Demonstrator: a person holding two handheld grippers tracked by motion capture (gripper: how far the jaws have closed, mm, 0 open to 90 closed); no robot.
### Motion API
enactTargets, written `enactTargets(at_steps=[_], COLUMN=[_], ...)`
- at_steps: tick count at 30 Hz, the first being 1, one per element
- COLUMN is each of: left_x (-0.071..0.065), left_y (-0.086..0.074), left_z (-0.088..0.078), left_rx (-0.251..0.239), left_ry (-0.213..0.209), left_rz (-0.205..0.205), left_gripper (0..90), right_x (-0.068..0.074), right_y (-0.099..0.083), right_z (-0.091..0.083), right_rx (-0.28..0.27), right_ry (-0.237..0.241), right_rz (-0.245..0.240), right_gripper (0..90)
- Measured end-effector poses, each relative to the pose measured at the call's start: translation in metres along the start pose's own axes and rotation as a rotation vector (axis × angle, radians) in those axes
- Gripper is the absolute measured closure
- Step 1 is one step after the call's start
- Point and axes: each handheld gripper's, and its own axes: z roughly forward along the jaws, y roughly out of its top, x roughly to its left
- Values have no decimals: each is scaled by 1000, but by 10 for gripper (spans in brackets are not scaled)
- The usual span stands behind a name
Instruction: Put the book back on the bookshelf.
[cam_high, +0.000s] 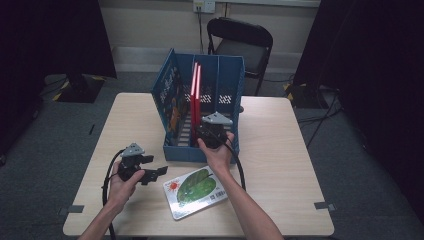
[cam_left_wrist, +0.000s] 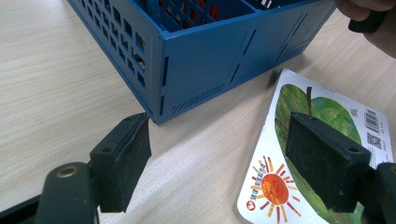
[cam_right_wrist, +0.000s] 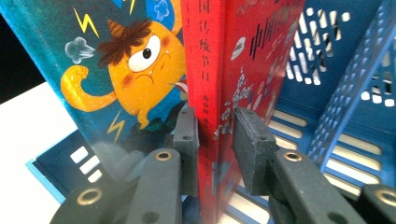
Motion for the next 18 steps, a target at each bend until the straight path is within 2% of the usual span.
enactTargets(at_steps=[7, 11, 18], left_x=[1, 0, 0], left_y=[0, 0, 0], left_z=[-1, 0, 0], left_rx=[-2, -1, -1], left_ry=[1, -2, 0], left_rz=[-3, 0, -2], left_gripper=[220, 221, 221], right_x=[1, 0, 0], right_y=[-4, -6, -6], right_z=[-7, -11, -6], right_rx=[-4, 4, 17], right_ry=[20, 25, 28], right_rz=[-11, -14, -24], right_gripper=[721, 788, 796])
